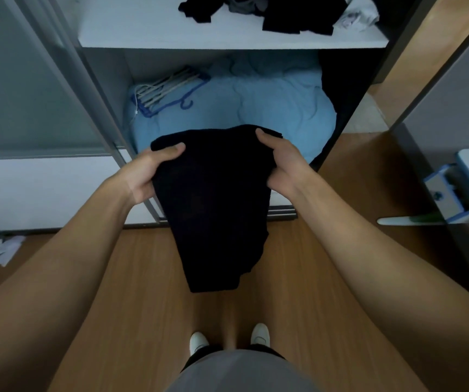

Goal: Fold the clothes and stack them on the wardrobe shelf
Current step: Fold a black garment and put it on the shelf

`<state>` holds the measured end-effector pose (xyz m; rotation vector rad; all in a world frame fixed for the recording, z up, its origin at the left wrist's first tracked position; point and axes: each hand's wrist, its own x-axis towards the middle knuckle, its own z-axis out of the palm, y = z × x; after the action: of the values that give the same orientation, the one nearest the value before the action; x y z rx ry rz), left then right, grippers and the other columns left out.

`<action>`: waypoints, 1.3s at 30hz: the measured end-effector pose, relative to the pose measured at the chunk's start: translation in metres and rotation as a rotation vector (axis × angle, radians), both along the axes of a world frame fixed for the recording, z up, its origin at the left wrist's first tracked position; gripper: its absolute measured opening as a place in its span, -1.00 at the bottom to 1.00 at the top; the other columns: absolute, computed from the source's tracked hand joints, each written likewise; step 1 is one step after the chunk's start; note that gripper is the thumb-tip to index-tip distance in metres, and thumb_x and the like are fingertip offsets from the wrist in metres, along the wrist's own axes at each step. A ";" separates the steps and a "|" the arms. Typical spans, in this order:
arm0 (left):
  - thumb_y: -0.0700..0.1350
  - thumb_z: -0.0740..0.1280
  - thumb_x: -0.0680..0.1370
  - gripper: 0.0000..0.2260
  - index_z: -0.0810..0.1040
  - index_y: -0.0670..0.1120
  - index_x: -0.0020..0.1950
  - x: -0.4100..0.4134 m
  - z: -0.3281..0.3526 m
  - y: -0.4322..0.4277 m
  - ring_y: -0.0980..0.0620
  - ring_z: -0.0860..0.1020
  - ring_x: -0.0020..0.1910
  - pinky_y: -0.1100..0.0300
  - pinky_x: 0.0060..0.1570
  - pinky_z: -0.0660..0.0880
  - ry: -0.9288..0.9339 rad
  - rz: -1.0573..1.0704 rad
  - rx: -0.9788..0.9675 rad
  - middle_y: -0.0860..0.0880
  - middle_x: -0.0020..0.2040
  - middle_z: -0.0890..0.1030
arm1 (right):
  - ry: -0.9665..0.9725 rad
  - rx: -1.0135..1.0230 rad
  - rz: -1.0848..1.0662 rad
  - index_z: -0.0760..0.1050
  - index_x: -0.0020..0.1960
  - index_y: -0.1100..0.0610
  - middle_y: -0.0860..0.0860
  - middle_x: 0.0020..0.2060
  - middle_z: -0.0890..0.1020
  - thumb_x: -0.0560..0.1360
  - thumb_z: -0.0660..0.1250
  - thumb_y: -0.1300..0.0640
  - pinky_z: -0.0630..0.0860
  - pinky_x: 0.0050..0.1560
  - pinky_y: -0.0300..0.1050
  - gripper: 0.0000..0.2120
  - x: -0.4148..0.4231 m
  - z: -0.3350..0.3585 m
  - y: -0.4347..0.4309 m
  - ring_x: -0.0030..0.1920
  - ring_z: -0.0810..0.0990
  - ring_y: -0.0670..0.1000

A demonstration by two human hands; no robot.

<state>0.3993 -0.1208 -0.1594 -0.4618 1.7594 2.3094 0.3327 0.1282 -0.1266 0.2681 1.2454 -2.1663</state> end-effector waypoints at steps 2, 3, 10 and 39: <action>-0.06 0.46 0.51 -0.78 0.70 -0.09 0.12 -0.005 0.004 0.008 -0.08 0.67 0.12 0.14 -0.05 0.62 0.046 0.078 -0.034 -0.14 0.15 0.68 | -0.034 -0.019 -0.004 0.61 0.12 0.21 0.11 -0.10 0.72 0.61 0.33 0.10 0.67 -0.09 -0.06 -0.80 0.000 -0.002 0.003 -0.13 0.71 0.07; -0.07 0.45 0.52 -0.79 0.69 -0.10 0.12 -0.007 0.006 0.013 -0.08 0.68 0.09 0.13 -0.06 0.62 0.055 0.103 -0.044 -0.13 0.13 0.70 | -0.030 -0.020 0.003 0.61 0.12 0.21 0.10 -0.11 0.72 0.60 0.34 0.09 0.66 -0.11 -0.08 -0.79 0.000 -0.003 0.005 -0.15 0.71 0.05; -0.04 0.37 0.60 -0.84 0.64 -0.12 0.04 -0.024 0.009 0.038 -0.01 0.71 -0.11 0.19 -0.19 0.61 0.051 0.252 -0.165 -0.04 -0.12 0.74 | 0.244 0.442 0.005 0.59 0.21 0.23 0.11 -0.01 0.72 0.49 0.49 0.04 0.61 -0.21 -0.17 -0.62 0.005 -0.011 0.010 -0.14 0.71 0.02; -0.04 0.32 0.62 -0.84 0.61 -0.05 0.14 -0.001 -0.012 0.003 0.03 0.68 0.07 0.18 0.01 0.60 0.066 0.296 -0.207 -0.01 0.05 0.73 | 0.301 0.272 0.005 0.56 0.26 0.23 0.12 -0.07 0.62 0.58 0.25 0.38 0.59 -0.01 -0.14 -0.71 0.008 -0.003 -0.006 -0.11 0.61 0.02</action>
<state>0.3985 -0.1176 -0.1712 -0.7343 2.0994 2.3624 0.3408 0.1224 -0.1296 0.0483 1.7107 -2.0840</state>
